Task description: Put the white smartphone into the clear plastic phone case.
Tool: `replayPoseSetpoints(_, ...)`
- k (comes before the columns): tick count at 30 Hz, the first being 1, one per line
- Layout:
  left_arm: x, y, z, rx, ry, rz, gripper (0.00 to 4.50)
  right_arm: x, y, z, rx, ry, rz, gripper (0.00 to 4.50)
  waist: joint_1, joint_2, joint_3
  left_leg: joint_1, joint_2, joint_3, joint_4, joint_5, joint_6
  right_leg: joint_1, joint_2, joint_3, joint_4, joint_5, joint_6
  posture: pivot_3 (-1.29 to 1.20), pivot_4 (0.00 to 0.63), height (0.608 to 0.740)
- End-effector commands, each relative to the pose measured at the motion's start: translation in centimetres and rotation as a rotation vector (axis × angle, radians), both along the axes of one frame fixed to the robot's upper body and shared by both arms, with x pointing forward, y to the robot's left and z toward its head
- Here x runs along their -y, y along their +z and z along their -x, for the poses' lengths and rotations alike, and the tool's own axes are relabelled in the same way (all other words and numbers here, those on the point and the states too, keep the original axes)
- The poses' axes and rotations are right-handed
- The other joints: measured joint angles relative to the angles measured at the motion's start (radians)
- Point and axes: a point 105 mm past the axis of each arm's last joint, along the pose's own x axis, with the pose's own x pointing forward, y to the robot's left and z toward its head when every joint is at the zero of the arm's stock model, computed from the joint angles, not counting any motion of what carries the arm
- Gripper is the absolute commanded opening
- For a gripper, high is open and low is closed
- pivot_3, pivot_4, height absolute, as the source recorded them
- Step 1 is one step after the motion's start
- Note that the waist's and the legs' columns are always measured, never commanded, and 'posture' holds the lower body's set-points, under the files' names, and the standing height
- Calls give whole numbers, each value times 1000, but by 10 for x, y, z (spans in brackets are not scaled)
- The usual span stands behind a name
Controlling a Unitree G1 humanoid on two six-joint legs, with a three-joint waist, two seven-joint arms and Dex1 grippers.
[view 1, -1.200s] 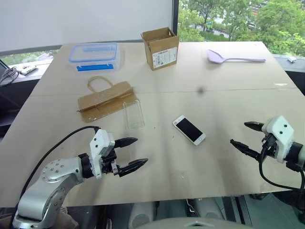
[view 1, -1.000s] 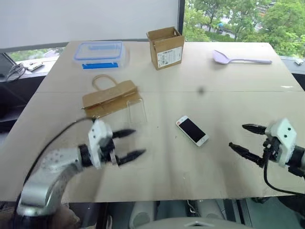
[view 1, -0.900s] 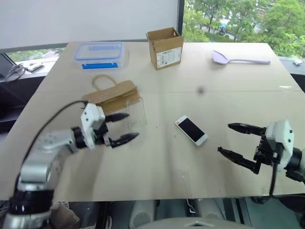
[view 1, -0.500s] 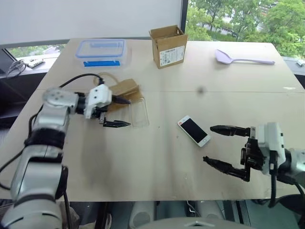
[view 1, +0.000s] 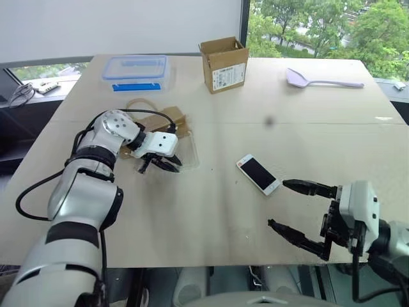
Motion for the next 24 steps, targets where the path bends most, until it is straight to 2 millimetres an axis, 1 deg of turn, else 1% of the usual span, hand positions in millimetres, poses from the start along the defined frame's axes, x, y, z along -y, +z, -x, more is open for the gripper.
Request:
replayPoseSetpoints(1, 10, 3, -5, -73, 95, 90, 53, -4, 7, 3, 53, 0, -2, 4500, 0, 0, 0, 0, 0, 0, 0, 0, 0, 0, -1, 0, 0, 0, 0, 0, 150, 740)
replayPoseSetpoints(3, 26, 13, -9, -145, 167, 200, 53, -4, 5, 3, 47, -12, -4, 4500, 2, 0, 0, -1, 0, 0, 2, 0, 0, 0, -1, 0, 1, 0, 0, 0, 150, 740)
replayPoseSetpoints(5, 39, 19, -5, -208, 178, 244, 53, -5, 4, 3, 42, -16, 2, 4500, 0, -1, 0, -5, 1, -1, 6, 0, 0, -1, -1, -1, 2, 0, 0, 0, 150, 740)
replayPoseSetpoints(8, 59, 26, 15, -335, 184, 259, 53, -5, 1, 2, 37, -19, 17, 4500, -8, -1, 1, -15, 1, -1, 9, 0, 0, -7, -1, 0, 1, 2, -3, 0, 150, 740)
replayPoseSetpoints(9, 70, 26, 23, -373, 196, 267, 53, -5, 0, 2, 31, -21, 24, 4500, -10, -1, 1, -18, 0, -1, 11, 0, 0, -10, 0, 0, 1, 4, 1, 0, 150, 740)
replayPoseSetpoints(11, 83, 19, 36, -382, 235, 230, 53, -5, -3, 0, 17, -24, 42, 4500, -14, -1, 1, -17, 0, -2, 11, -2, 2, -10, -1, 1, 1, 2, 4, 0, 150, 740)
replayPoseSetpoints(13, 95, 8, 44, -342, 264, 217, 53, -3, -7, -6, 15, -53, 66, 4500, -14, -1, 1, -17, -1, -2, 11, -3, 3, -9, -1, 1, 1, 2, 5, 0, 150, 740)
replayPoseSetpoints(16, 110, -6, 45, -297, 313, 231, 53, 3, -13, -20, 38, -127, 126, 4500, -11, -1, 1, -16, -1, -1, 12, -3, 3, -9, 0, 1, 2, -1, 8, 0, 150, 740)
replayPoseSetpoints(17, 114, -9, 39, -273, 355, 241, 53, 2, -15, -23, 21, -135, 114, 4500, -9, -1, 1, -16, -1, -2, 13, -3, 3, -8, 1, 0, 3, -3, 5, 0, 150, 740)
replayPoseSetpoints(18, 116, -12, 37, -250, 368, 237, 53, 1, -15, -26, 20, -138, 106, 4500, -4, -1, 1, -16, -1, -3, 14, -3, 4, -8, 2, 1, 4, -3, 5, 0, 150, 740)
replayPoseSetpoints(21, 121, -11, 40, -250, 381, 253, 1000, 0, -18, -34, 31, -164, 114, 4500, 0, 0, 1, -12, -2, -4, 15, -2, 4, -5, 2, 1, 5, -3, 5, 0, 150, 740)
replayPoseSetpoints(22, 124, -6, 40, -245, 385, 298, 1417, 2, -23, -42, 29, -212, 129, 4500, -1, 0, 1, -12, -2, -4, 15, -2, 4, -5, 2, 2, 5, -3, 4, 0, 150, 740)
replayPoseSetpoints(23, 127, 1, 40, -242, 391, 348, 1966, 3, -30, -48, 5, -245, 138, 4500, -3, -1, 1, -13, -2, -3, 16, -2, 4, -5, 1, 2, 5, -3, 4, 0, 150, 740)
replayPoseSetpoints(24, 127, 9, 42, -250, 388, 399, 2366, 2, -35, -54, -24, -265, 128, 4500, -6, -1, 1, -13, -2, -3, 16, -2, 4, -5, 1, 3, 5, -3, 4, 0, 150, 740)
